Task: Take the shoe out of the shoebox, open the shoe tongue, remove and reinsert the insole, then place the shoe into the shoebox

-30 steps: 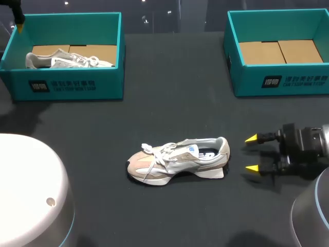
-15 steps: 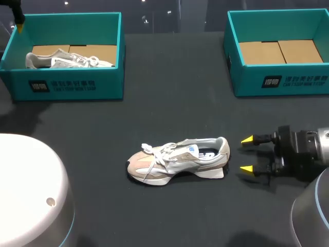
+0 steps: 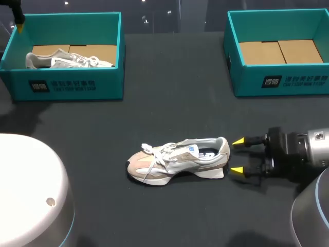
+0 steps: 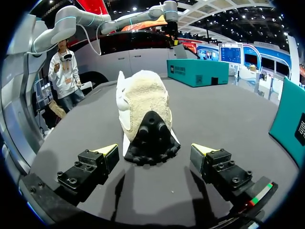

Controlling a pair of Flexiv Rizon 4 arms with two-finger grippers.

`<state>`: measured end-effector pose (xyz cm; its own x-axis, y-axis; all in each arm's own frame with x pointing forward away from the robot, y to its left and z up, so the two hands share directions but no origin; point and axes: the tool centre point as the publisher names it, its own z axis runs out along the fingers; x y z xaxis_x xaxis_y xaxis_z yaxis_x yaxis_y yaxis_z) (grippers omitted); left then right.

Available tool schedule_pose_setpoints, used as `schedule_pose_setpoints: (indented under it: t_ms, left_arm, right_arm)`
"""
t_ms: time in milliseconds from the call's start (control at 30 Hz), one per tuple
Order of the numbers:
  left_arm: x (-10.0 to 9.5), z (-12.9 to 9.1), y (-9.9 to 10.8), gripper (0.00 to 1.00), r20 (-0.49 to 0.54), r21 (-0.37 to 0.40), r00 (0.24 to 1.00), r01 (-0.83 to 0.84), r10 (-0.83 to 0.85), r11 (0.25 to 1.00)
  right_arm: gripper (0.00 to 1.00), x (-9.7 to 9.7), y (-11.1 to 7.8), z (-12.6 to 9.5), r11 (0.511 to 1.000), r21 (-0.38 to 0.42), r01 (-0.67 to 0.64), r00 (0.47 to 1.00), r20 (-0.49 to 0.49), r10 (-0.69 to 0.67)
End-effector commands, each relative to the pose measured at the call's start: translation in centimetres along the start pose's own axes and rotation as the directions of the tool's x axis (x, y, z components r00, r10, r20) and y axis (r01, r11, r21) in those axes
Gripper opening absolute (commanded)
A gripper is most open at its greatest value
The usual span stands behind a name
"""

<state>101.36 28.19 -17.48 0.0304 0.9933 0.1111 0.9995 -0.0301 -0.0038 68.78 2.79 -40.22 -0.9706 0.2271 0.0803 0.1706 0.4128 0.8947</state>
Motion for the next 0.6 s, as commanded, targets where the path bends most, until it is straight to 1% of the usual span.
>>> schedule_pose_setpoints:
  t_ms: [33, 333, 600]
  left_arm:
    - [0.0, 0.0, -0.2, 1.0, -0.002, -0.003, 1.0, -0.001, 0.001, 1.0]
    - [0.0, 0.0, -0.2, 1.0, -0.002, -0.003, 1.0, -0.001, 0.001, 1.0]
    - [0.0, 0.0, -0.2, 1.0, -0.002, -0.003, 1.0, -0.001, 0.001, 1.0]
  right_arm:
    - [1.0, 0.2, 0.3, 0.6, 1.0, 0.008, -0.003, 1.0, 0.002, 0.003]
    - [1.0, 0.5, 0.9, 1.8, 0.999, -0.013, 0.044, 0.999, -0.017, -0.044]
    - [1.0, 0.4, 1.1, 2.7, 0.998, -0.019, 0.057, 0.998, -0.038, -0.058]
